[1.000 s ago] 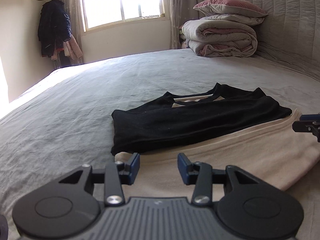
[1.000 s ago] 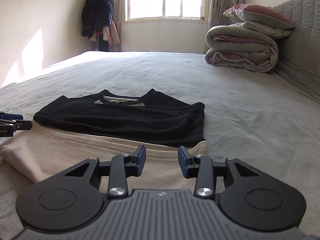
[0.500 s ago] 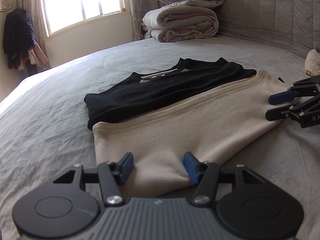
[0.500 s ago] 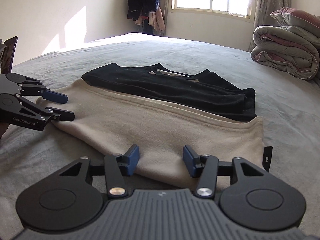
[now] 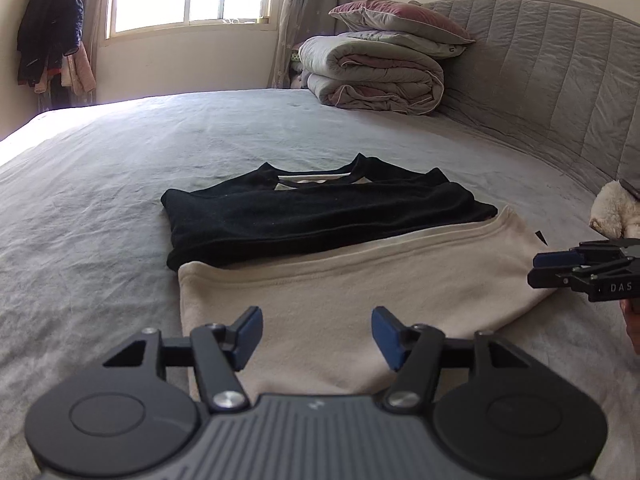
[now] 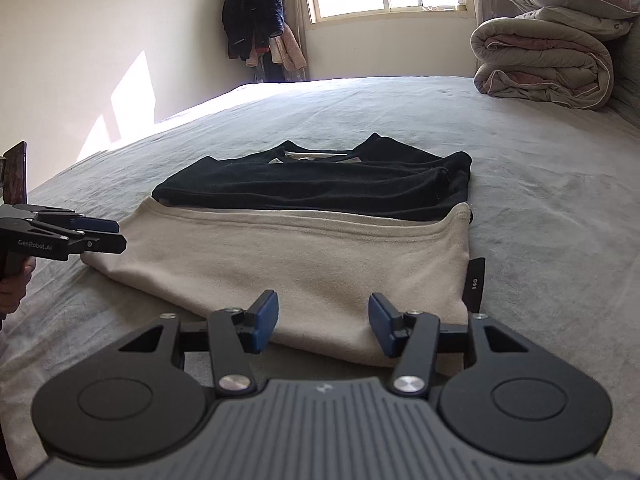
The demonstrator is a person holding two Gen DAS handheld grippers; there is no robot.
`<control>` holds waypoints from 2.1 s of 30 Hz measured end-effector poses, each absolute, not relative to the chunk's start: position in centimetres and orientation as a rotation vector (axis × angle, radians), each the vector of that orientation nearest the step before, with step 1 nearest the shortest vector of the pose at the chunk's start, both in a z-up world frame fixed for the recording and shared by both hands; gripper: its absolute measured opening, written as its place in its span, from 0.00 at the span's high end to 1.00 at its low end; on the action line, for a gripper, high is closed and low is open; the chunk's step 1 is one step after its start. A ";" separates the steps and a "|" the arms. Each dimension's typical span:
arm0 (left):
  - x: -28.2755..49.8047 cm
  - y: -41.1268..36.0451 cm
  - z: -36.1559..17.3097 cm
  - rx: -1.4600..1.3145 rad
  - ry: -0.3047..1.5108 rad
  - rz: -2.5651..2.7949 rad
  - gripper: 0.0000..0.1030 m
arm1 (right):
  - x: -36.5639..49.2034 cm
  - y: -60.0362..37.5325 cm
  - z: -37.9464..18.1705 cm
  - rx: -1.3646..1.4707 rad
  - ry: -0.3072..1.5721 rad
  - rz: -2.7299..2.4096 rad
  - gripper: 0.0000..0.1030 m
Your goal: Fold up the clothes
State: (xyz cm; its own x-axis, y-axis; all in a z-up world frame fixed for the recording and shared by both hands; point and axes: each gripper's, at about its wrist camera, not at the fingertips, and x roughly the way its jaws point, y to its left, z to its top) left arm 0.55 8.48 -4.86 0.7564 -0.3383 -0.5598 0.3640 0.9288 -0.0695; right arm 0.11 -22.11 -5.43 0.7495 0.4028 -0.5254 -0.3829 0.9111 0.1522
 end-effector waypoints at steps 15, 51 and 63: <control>4.3 10.0 -7.1 0.107 0.651 -0.215 0.34 | 4.6 -24.7 -6.5 0.041 0.602 0.243 0.47; 3.4 19.7 -5.8 -0.538 0.986 -0.298 0.13 | 4.2 -35.7 -6.1 0.968 0.976 0.355 0.30; 4.1 21.7 -7.3 -0.700 1.084 -0.385 0.15 | 3.5 -35.0 -5.6 0.895 1.091 0.436 0.28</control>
